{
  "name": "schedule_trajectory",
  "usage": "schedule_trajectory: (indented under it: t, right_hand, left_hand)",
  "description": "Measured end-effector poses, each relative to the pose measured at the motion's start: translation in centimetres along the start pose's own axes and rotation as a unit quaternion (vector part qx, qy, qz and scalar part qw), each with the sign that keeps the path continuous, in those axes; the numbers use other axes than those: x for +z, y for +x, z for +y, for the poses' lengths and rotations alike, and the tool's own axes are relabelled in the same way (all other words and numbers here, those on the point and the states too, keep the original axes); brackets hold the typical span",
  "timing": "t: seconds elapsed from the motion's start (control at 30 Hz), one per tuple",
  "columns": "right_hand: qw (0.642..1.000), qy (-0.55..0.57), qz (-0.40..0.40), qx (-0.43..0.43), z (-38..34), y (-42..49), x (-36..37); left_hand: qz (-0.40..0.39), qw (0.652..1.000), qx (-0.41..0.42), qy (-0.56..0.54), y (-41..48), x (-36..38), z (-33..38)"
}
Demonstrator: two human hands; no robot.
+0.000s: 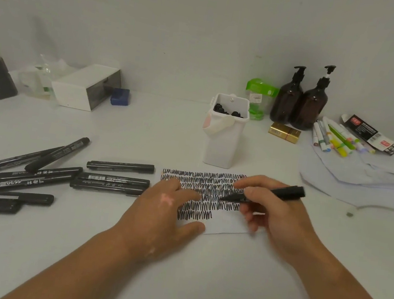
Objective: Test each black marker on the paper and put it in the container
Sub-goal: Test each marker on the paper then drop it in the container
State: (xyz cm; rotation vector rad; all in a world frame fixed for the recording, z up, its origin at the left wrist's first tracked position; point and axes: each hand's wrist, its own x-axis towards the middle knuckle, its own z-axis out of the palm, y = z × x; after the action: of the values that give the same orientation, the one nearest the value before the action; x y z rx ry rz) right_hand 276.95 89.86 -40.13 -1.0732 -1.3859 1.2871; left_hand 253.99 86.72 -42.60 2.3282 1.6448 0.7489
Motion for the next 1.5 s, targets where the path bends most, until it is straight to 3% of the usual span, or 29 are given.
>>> schedule_trajectory:
  t: [0.3, 0.7, 0.83, 1.5]
  right_hand:
    - [0.989, -0.134, 0.022, 0.053, 1.0, -0.1, 1.5]
    - [0.971, -0.236, 0.006, 0.035, 1.3, -0.1, 1.3]
    - [0.967, -0.248, 0.037, 0.029, 1.5, 0.0, 1.3]
    - [0.96, -0.276, 0.034, 0.035, 1.1, 0.1, 1.2]
  left_hand:
    - [-0.03, 0.999, -0.015, 0.041, -0.1, 0.1, 0.1]
    - [-0.037, 0.998, -0.03, 0.049, 0.1, 0.0, 0.2]
    - [-0.037, 0.998, -0.032, 0.047, 0.1, 0.0, 0.1]
    - [-0.048, 0.997, -0.035, 0.044, 0.2, -0.1, 0.0]
